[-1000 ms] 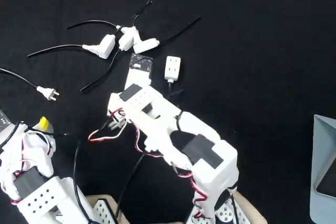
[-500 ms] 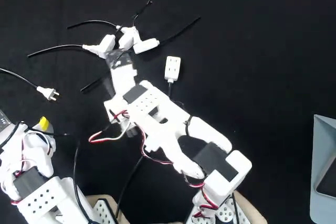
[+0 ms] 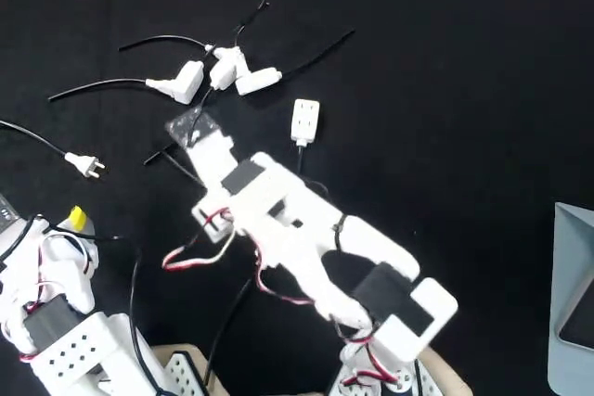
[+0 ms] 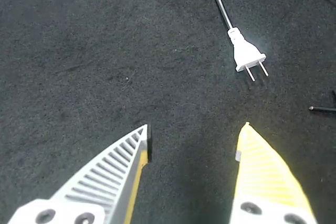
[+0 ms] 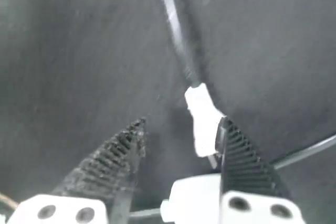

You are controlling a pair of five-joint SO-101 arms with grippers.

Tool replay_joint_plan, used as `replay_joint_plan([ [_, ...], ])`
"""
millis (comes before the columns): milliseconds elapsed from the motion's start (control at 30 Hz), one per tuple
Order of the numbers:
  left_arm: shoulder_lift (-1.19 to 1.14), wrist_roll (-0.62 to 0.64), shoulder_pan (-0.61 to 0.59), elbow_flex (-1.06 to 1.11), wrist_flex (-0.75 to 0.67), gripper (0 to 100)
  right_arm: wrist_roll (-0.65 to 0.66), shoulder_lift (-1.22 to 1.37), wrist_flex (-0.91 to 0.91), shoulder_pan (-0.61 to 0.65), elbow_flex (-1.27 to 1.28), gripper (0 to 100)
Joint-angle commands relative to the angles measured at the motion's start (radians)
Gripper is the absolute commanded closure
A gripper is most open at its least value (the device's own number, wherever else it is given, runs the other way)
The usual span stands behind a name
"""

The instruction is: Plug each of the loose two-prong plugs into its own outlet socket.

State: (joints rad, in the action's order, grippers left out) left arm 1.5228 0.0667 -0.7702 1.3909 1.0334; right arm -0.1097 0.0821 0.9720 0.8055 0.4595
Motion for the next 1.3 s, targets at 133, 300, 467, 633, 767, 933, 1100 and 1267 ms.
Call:
replay_joint_plan([
  [133,0.008,0.003,-0.01,-0.008,-0.023,73,0.078,-0.025,0.014,-0.015,0.019,78.9],
  [300,0.008,0.003,-0.01,-0.008,-0.023,73,0.129,-0.004,0.012,-0.069,0.016,78.9],
  [467,0.008,0.003,-0.008,-0.008,-0.023,73,0.192,0.007,0.012,-0.069,0.022,78.9],
  [633,0.008,0.003,-0.01,-0.008,-0.023,73,0.193,0.025,-0.052,-0.078,0.042,82.1],
  [767,0.008,0.003,-0.01,-0.008,-0.023,73,0.196,0.084,-0.137,-0.118,0.038,91.8],
  [933,0.008,0.003,-0.01,-0.008,-0.023,73,0.241,0.096,-0.138,-0.137,0.027,95.2],
  [1100,0.008,0.003,-0.01,-0.01,-0.023,73,0.241,0.096,-0.101,-0.137,0.019,94.5],
  [1267,0.008,0.003,-0.01,-0.01,-0.023,73,0.235,0.068,0.038,-0.13,-0.036,84.2],
])
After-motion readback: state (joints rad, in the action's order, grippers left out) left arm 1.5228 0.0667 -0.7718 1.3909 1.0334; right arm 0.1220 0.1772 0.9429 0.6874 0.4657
